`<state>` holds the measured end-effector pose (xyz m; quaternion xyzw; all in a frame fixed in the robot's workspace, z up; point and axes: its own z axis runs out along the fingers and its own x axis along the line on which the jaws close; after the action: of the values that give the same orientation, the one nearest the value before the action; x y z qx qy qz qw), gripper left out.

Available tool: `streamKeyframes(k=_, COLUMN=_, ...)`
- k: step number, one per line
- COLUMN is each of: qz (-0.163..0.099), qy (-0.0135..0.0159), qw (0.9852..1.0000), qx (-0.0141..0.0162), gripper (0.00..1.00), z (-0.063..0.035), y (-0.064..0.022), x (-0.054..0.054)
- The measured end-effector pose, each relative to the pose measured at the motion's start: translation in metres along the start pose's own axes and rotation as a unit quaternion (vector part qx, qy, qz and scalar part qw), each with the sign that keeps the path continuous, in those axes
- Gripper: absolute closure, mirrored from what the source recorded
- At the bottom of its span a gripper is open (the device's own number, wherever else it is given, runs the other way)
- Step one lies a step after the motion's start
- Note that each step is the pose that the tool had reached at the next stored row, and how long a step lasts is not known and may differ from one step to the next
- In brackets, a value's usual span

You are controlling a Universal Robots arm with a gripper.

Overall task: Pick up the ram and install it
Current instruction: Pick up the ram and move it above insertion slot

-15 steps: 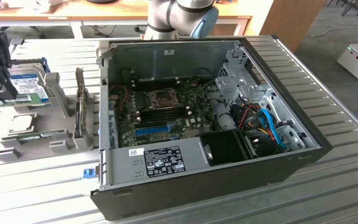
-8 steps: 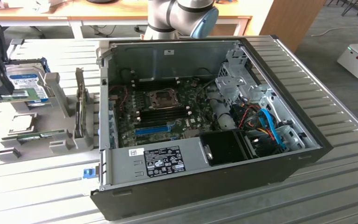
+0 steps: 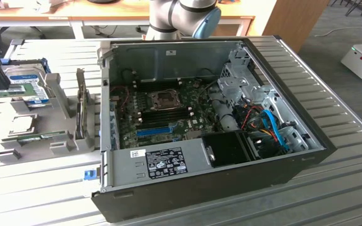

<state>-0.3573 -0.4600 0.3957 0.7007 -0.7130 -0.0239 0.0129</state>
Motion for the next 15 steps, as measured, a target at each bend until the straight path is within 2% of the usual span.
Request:
streamKeyframes(k=9, qz=0.000, qy=0.0006, qw=1.0000, qx=0.0000, gripper=0.88, z=-0.0129, y=0.0007, x=0.000)
streamKeyframes(k=15, qz=0.000, qy=0.0007, qw=1.0000, qx=0.0001, gripper=0.88, z=-0.0149, y=0.0007, x=0.000)
